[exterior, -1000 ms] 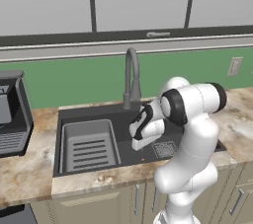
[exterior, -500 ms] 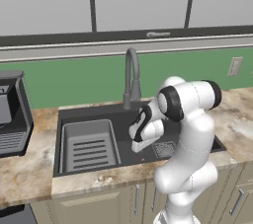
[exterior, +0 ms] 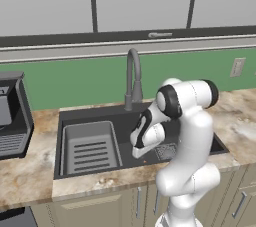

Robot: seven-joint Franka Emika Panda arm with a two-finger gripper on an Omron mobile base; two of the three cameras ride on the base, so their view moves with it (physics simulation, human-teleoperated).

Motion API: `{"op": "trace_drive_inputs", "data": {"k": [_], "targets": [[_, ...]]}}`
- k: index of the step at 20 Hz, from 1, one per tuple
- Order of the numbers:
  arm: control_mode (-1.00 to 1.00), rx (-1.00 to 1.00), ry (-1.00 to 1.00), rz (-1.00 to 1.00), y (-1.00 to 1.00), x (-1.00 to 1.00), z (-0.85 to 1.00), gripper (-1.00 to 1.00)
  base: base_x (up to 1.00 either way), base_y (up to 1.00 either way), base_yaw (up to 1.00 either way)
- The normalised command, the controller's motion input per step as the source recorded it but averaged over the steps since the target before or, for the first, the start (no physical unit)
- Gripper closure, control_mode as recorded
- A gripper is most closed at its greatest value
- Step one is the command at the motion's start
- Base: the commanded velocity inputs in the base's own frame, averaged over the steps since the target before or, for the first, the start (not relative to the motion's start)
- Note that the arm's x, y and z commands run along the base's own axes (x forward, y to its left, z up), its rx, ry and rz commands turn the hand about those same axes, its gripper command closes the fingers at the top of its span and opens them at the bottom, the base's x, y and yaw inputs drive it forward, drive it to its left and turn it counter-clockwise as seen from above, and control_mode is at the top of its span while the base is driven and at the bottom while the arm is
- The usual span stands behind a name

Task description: Pick up the dish brush and bar soap from the sink, and place them back in the cabinet, and close the cabinet doors.

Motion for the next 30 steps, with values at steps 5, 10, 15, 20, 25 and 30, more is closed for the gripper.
{"op": "trace_drive_inputs", "data": {"k": [5,10,15,20,25,30], "targets": [[-1.0,0.0,0.0,0.0,0.01,0.0,-0.19,-1.0,0.0,0.0,0.0],[-1.0,0.0,0.0,0.01,0.0,0.0,-0.19,-1.0,0.0,0.0,0.0],[-1.0,0.0,0.0,0.01,0.0,0.0,-0.17,-1.0,0.0,0.0,0.0],[-1.0,0.0,0.0,0.0,0.0,0.0,-0.19,-1.0,0.0,0.0,0.0],[-1.0,0.0,0.0,0.0,0.0,0.0,-0.19,-1.0,0.0,0.0,0.0],[-1.0,0.0,0.0,0.0,0.0,0.0,-0.18,-1.0,0.0,0.0,0.0]]}}
